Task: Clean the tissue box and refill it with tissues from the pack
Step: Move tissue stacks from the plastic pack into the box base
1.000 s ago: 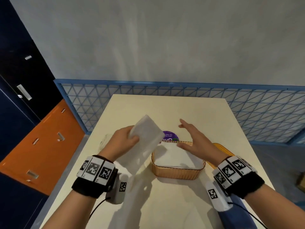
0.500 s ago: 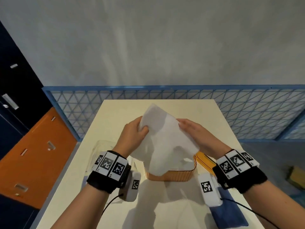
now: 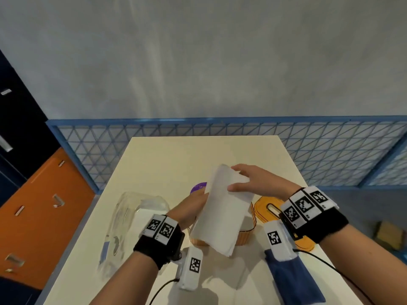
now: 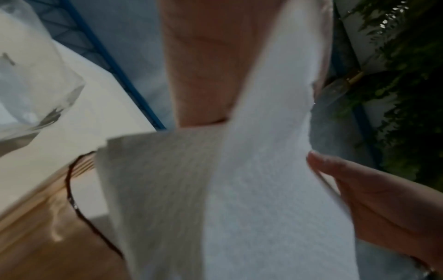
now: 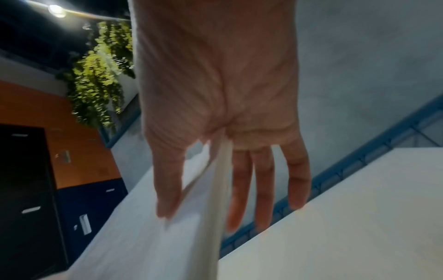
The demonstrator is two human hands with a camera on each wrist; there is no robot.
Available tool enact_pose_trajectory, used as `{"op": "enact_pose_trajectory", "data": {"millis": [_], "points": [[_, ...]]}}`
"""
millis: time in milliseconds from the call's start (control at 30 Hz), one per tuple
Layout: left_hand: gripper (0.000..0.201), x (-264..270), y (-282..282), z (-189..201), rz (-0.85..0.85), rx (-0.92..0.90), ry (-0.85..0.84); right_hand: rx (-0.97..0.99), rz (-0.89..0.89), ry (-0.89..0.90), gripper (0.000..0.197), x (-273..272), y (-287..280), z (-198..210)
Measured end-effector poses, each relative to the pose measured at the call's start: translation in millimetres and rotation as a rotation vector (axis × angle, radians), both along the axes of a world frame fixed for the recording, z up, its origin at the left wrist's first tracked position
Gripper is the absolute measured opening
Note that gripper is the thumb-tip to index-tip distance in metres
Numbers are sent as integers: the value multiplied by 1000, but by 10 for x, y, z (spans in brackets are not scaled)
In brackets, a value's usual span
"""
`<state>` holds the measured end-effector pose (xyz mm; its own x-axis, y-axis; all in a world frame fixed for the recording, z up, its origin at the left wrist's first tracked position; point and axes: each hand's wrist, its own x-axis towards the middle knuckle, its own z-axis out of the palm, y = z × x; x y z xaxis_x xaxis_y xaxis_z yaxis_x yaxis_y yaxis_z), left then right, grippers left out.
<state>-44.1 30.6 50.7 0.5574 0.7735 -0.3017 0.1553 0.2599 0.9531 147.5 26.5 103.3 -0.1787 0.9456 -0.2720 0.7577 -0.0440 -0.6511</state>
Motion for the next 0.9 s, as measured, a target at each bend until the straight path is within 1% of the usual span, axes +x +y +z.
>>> {"op": "enact_pose_trajectory", "data": {"millis": [33,67,100,167,233,267,300,333,367,467,533,567,633,733,833,900], "points": [[32,-2,9,-5,-4,-7,41,-16,22,20,43,14,13,-6],[33,-12,26,-12,-2,-14,63,-9,17,51,34,26,21,-18],[36,-28,34,-2,11,-26,55,-1,-8,92,29,48,24,-41],[42,-90,39,6,94,-59,-44,4,-84,222,26,121,22,-124],[43,-181,43,-70,193,-76,-227,-16,-187,440,27,176,-7,-206],[48,-221,38,-134,227,-80,-294,-27,-238,541,29,187,-31,-251],[56,-235,25,-195,247,-82,-324,-33,-277,615,31,187,-57,-297],[62,-227,21,-254,272,-77,-318,-31,-304,662,32,179,-72,-352],[60,-208,22,-289,301,-59,-299,-13,-318,692,33,167,-81,-413],[28,-162,75,-293,390,79,-201,71,-349,719,34,123,-98,-548],[16,-150,95,-269,397,196,-144,92,-376,727,33,116,-123,-603],[15,-145,91,-275,394,238,-121,90,-389,720,33,120,-143,-641],[22,-130,56,-328,390,288,-67,69,-410,679,34,130,-184,-750],[18,-68,-32,-476,392,279,-9,17,-443,595,33,127,-236,-929],[29,3,-74,-592,442,269,60,9,-483,600,36,83,-246,-1001],[29,40,-70,-600,477,274,60,23,-503,603,35,68,-231,-1011]]}}
